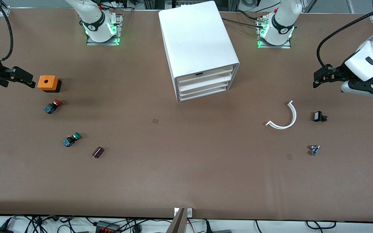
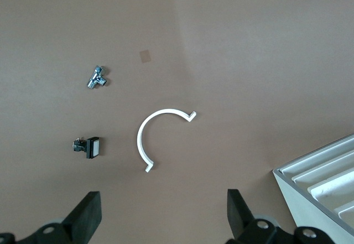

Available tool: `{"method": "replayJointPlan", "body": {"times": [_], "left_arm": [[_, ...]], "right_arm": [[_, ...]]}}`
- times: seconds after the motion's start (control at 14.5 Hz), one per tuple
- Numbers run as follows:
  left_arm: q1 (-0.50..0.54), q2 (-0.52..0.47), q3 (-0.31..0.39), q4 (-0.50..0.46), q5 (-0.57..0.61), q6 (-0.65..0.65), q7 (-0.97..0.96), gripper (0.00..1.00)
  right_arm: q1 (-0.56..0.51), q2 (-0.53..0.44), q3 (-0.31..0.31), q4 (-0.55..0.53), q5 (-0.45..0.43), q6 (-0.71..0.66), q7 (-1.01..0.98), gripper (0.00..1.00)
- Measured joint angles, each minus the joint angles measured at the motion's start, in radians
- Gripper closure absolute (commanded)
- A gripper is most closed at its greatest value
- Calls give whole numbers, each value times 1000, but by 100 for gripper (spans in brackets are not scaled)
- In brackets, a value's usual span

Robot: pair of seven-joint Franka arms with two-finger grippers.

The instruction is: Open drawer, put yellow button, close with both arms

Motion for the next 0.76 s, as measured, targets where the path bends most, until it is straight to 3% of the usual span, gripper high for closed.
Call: {"method": "replayJointPlan", "body": {"times": [0.76], "left_arm": [[0,0,0,0,0,-3,0,0]], "right_arm": [[-2,-13,-3,-6,-5,-1,0,0]]}}
